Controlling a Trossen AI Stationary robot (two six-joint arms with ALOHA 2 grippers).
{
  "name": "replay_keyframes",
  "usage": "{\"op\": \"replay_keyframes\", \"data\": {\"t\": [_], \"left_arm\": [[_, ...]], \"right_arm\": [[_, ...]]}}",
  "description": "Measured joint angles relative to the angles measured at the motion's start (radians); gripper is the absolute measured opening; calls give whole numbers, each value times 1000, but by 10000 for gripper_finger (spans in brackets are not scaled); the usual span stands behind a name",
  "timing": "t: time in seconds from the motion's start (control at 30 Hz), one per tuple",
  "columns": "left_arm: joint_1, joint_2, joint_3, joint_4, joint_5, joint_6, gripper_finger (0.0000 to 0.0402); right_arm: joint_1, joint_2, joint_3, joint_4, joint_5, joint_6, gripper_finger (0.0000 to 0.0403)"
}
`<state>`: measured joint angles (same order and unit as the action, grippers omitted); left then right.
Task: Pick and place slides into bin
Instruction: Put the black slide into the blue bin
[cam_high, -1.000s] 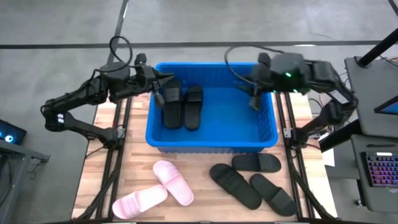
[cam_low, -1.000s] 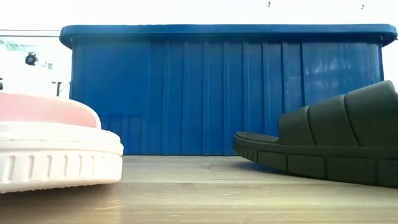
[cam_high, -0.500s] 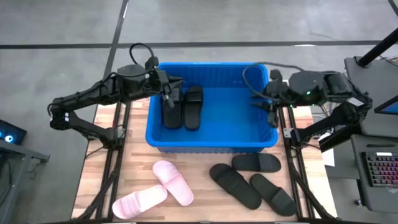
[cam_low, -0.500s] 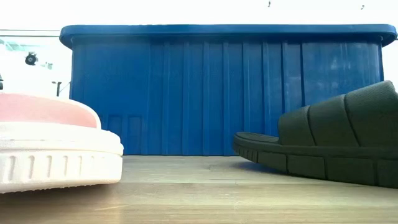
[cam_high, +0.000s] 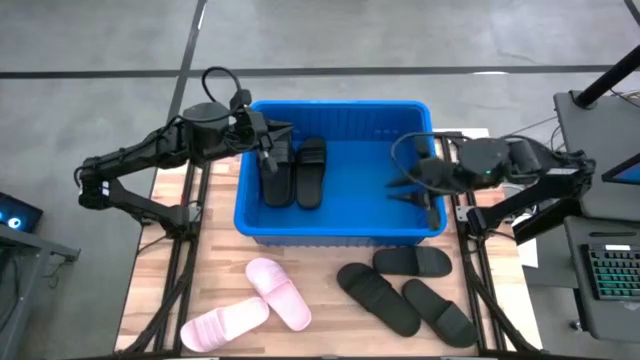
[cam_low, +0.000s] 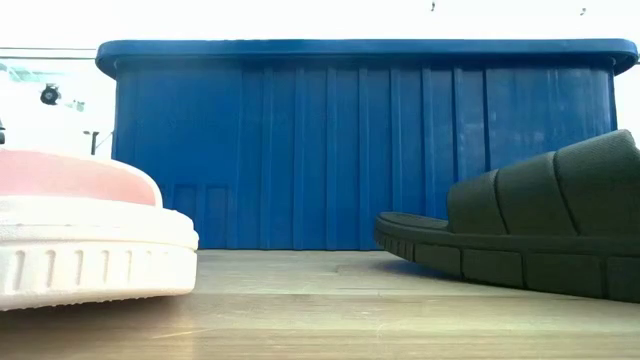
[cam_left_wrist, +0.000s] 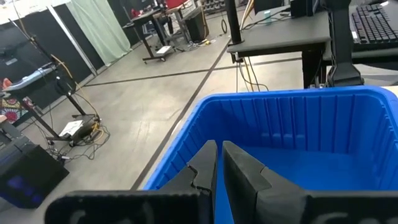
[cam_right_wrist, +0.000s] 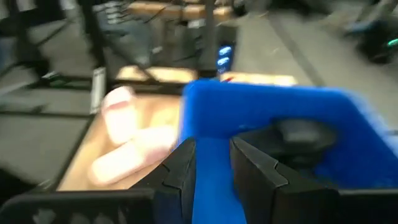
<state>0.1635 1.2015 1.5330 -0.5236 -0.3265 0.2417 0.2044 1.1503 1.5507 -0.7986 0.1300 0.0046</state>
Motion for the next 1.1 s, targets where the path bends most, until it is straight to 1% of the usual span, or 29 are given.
{"op": "replay_keyframes", "data": {"t": [0.07,0.13,0.27,0.4,0.57,0.63,0.7,0.87,0.97,1.1], "left_arm": [[0,0,0,1,0,0,11],[0,0,0,0,0,-1,11],[0,0,0,1,0,0,11],[0,1,0,21,0,0,11],[0,1,0,15,0,1,11],[0,1,0,15,0,1,11],[0,1,0,16,0,1,11],[0,0,0,15,0,1,11],[0,1,0,15,0,1,11],[0,1,0,14,0,1,11]], "right_arm": [[2,2,-36,13,-95,2,98],[5,11,-70,39,-145,11,107],[8,33,-137,99,-158,44,133],[12,68,-171,106,-162,209,170],[24,93,-167,152,-189,225,203],[34,99,-167,165,-192,230,208],[43,108,-167,170,-223,228,210],[88,152,-177,168,-385,186,212],[123,190,-178,164,-398,212,210],[155,231,-178,90,-398,226,207]]}}
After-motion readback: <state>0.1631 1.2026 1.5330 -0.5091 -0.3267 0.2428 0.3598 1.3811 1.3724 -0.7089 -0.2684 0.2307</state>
